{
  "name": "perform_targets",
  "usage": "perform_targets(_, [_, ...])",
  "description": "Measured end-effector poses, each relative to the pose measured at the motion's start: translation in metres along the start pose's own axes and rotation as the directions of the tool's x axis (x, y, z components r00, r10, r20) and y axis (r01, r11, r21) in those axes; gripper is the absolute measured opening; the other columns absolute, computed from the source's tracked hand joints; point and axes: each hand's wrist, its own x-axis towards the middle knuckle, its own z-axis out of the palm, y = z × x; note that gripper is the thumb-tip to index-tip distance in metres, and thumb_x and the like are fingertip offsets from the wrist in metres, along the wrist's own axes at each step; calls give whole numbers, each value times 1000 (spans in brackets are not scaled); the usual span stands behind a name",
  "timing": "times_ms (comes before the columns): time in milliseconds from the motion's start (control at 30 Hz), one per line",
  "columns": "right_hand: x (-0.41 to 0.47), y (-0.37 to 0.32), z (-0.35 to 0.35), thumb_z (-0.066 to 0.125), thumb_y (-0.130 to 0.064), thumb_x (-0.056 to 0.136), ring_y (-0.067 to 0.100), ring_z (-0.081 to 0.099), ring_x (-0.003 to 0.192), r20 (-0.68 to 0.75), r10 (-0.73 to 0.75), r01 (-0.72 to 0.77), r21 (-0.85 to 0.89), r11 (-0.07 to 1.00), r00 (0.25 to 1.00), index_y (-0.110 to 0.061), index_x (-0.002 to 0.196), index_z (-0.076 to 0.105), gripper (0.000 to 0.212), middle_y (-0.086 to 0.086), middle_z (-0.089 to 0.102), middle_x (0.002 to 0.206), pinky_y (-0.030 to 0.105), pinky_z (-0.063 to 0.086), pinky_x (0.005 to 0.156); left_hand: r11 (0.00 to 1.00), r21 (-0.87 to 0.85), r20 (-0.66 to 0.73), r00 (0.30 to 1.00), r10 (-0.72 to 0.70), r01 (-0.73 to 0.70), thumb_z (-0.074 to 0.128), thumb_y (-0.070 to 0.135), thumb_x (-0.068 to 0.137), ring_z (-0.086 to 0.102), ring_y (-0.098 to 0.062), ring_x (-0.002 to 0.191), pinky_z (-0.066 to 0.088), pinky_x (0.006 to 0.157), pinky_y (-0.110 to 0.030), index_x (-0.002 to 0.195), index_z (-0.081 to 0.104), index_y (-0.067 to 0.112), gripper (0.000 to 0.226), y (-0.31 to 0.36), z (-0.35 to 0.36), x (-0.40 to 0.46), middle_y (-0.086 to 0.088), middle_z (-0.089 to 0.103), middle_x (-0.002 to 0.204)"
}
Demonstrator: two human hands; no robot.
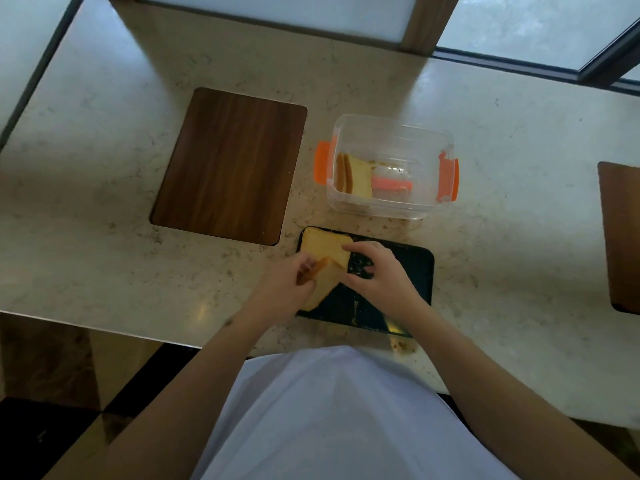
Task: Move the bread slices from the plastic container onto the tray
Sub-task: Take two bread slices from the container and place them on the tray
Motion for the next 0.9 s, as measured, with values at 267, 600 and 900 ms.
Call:
perform_targets(267, [-11, 4, -3, 70, -36, 90, 0, 61, 103, 9, 107, -107, 84, 991, 994, -25, 124, 65, 36, -13, 67, 113, 24, 51, 89, 997, -79, 34, 999, -3, 5, 64, 21, 94, 59, -1, 80, 42, 68, -19, 111, 65, 24, 18, 14, 6, 0, 11, 64, 90])
perform_targets(600, [-23, 10, -1, 72, -28, 91, 11, 73, 92, 198, 301, -360, 523, 772, 933, -24, 112, 69, 22, -1, 75, 105, 31, 61, 82, 772, -558, 76, 945, -318, 304, 69, 10, 91, 64, -28, 110, 55, 94, -51, 124, 59, 14, 35, 5, 3, -6, -9, 65, 118])
perform_targets(900, [-31, 5, 11, 69, -28, 91, 3, 65, 83, -46, 55, -54, 27, 998, 997, -31, 99, 61, 11, -14, 67, 93, 22, 55, 75, 858, -358, -42, 912, -409, 368, 64, 31, 95, 66, -22, 97, 59, 85, -40, 113, 59, 18, 23, 3, 16, -4, -7, 64, 111])
